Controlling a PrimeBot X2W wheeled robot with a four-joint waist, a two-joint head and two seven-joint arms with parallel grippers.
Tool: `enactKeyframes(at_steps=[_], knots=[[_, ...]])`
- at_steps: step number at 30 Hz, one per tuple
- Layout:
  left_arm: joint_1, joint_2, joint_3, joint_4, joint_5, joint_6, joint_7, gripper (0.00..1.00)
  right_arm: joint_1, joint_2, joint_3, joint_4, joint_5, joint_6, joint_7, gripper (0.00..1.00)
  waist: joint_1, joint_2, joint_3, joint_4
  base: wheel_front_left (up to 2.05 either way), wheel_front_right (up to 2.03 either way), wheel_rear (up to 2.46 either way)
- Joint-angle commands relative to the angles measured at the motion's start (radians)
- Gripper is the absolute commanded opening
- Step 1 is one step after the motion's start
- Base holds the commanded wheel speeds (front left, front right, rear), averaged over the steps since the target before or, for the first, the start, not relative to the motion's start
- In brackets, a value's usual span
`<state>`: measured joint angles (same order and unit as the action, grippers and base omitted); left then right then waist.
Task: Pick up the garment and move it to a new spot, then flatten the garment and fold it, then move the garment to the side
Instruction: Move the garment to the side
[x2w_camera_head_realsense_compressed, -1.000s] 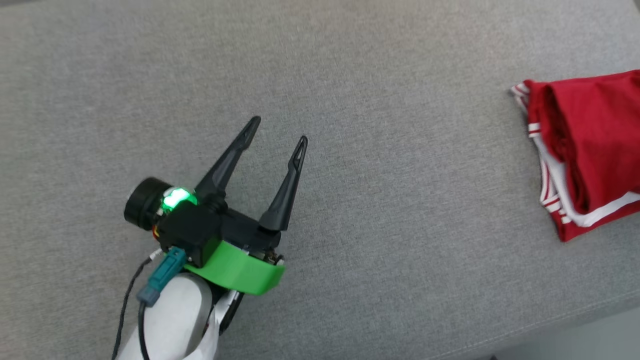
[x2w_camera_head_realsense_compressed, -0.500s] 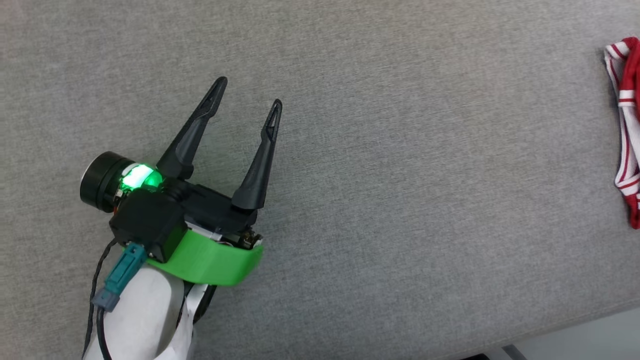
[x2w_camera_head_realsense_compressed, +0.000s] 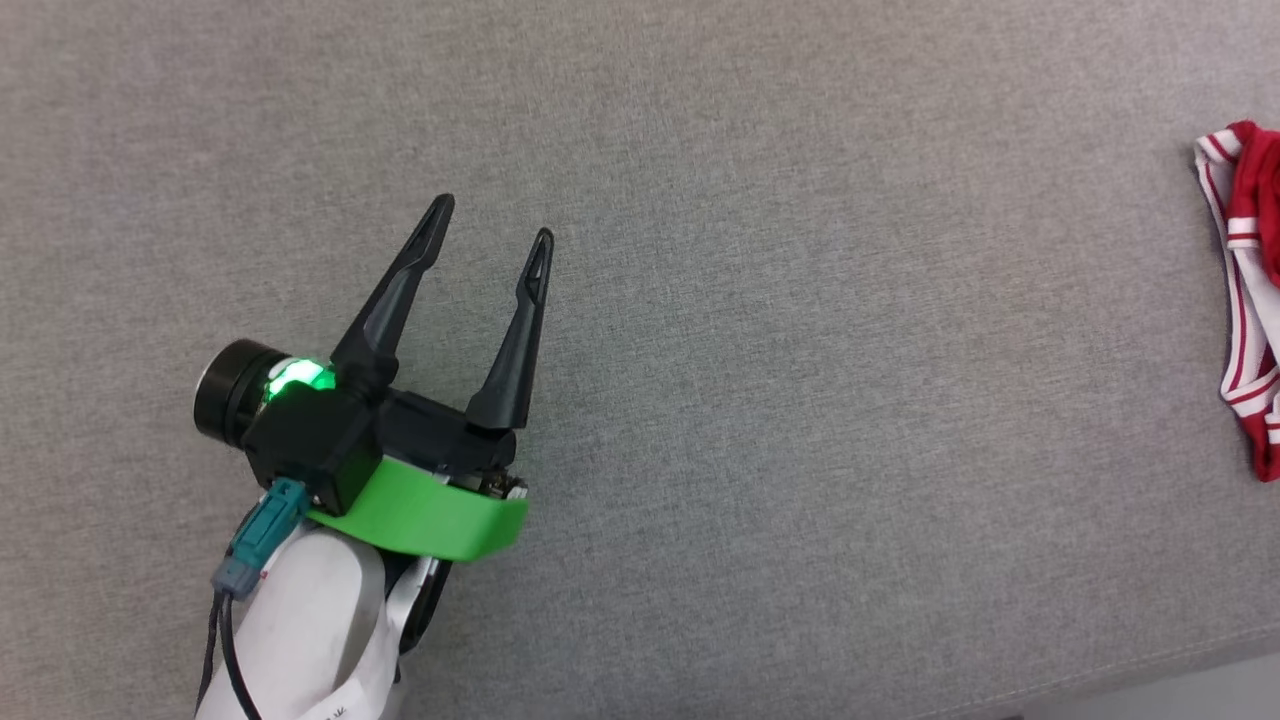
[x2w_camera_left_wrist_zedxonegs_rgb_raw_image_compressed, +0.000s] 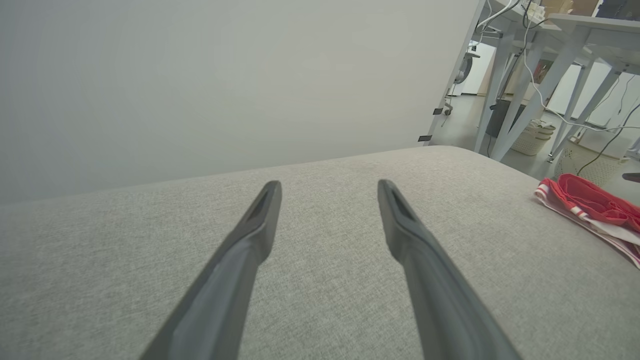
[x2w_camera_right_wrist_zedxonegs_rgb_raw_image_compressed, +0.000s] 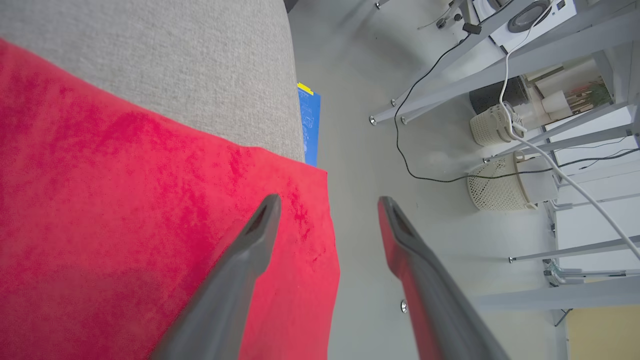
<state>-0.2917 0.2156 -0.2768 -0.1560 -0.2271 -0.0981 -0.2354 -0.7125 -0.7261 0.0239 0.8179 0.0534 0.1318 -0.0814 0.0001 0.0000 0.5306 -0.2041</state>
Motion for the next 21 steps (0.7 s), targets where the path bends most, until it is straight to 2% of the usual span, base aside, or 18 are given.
enactKeyframes(at_steps=[1, 5, 11, 16, 21], knots=[[0.019, -0.007, 0.009, 0.019, -0.009, 0.007, -0.010, 1.00, -0.005, 0.014, -0.002, -0.027, 0.010, -0.001, -0.013, 1.00, -0.0001, 0.0000, -0.085, 0.020, 0.00, 0.00, 0.00], [0.048, -0.021, 0.029, 0.068, -0.026, 0.012, -0.021, 1.00, 0.021, 0.043, 0.003, -0.120, 0.051, -0.001, -0.017, 1.00, -0.0001, 0.0000, -0.165, 0.036, 0.00, 0.00, 0.00], [0.094, -0.044, 0.066, 0.113, -0.042, 0.016, -0.026, 1.00, 0.119, 0.107, -0.014, -0.339, 0.135, -0.001, 0.017, 1.00, -0.0001, 0.0000, -0.276, 0.074, 0.00, 0.00, 0.00], [0.144, -0.066, 0.101, 0.142, -0.052, 0.014, -0.026, 1.00, 0.248, 0.201, -0.058, -0.540, 0.209, -0.001, 0.067, 1.00, -0.0001, 0.0000, -0.348, 0.112, 0.00, 0.00, 0.00], [0.186, -0.076, 0.119, 0.170, -0.047, 0.012, -0.026, 1.00, 0.374, 0.304, -0.093, -0.719, 0.224, -0.001, 0.063, 1.00, -0.0001, 0.0000, -0.394, 0.145, 0.00, 0.00, 0.00]])
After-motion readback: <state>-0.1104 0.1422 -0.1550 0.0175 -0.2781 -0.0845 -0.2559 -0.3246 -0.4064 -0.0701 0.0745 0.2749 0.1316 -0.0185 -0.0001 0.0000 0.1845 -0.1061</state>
